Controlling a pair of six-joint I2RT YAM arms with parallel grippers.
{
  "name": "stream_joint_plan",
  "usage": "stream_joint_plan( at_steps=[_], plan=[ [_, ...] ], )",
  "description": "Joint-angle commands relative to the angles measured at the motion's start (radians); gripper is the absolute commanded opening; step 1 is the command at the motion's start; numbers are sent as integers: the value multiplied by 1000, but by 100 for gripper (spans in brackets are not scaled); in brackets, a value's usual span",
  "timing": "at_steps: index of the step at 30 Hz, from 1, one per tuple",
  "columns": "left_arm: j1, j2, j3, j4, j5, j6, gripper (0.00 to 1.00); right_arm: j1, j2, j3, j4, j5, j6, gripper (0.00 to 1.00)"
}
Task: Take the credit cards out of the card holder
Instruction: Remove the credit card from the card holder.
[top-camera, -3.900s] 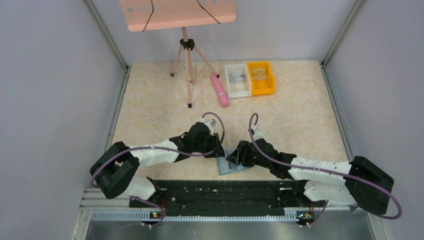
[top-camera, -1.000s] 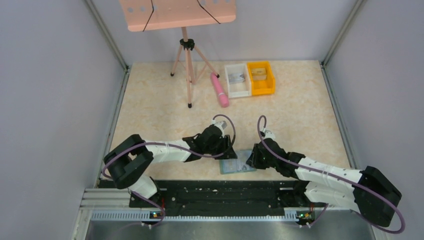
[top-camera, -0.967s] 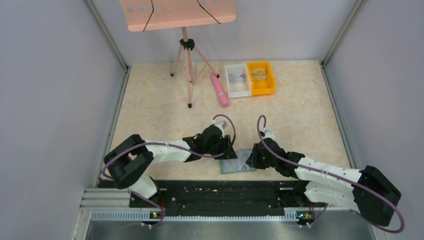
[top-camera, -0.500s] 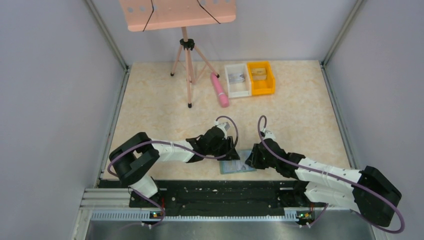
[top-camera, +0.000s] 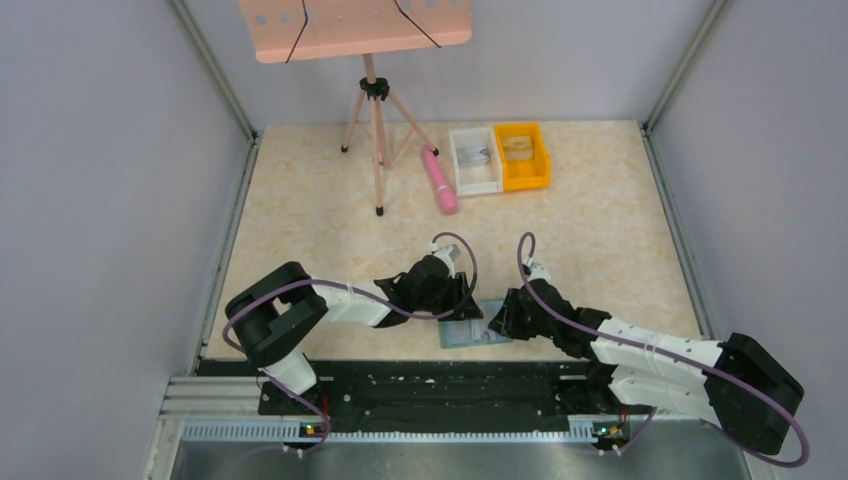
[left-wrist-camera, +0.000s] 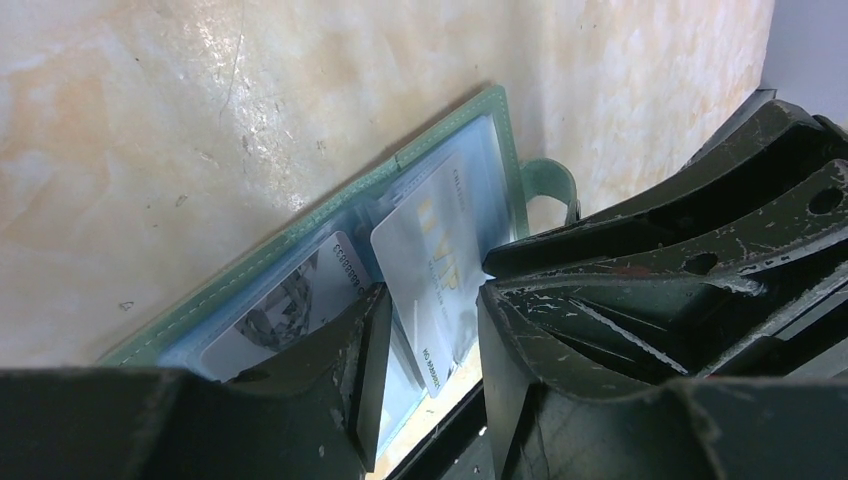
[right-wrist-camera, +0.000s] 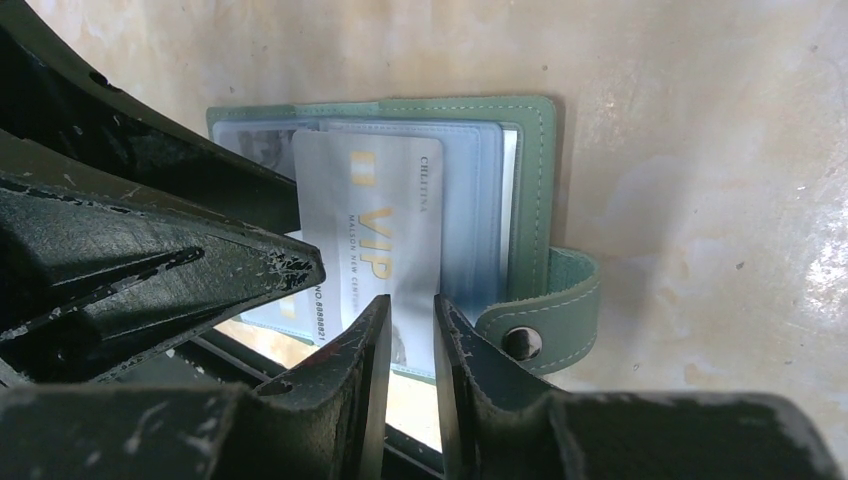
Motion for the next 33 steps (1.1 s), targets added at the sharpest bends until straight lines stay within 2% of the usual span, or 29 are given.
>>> stream_joint_plan(
  at_steps=[1, 13, 16, 25, 33],
  plan=[
    [-8, 11, -14, 55, 2, -9, 43, -10, -5, -19, 2, 5, 6, 23],
    [-12, 14, -17, 89, 40, -26, 34, -11, -9, -24, 1, 7, 8, 23],
    [-12, 8, -16, 89, 44, -28, 28, -12, -8, -24, 2, 11, 9, 23],
    [-11, -24, -11, 26, 25, -36, 0, -11, -22, -26, -3, 17, 14, 23],
    [-6, -96, -30, -59, -20, -30, 0, -13, -37, -20, -18, 27, 3, 24]
  ],
)
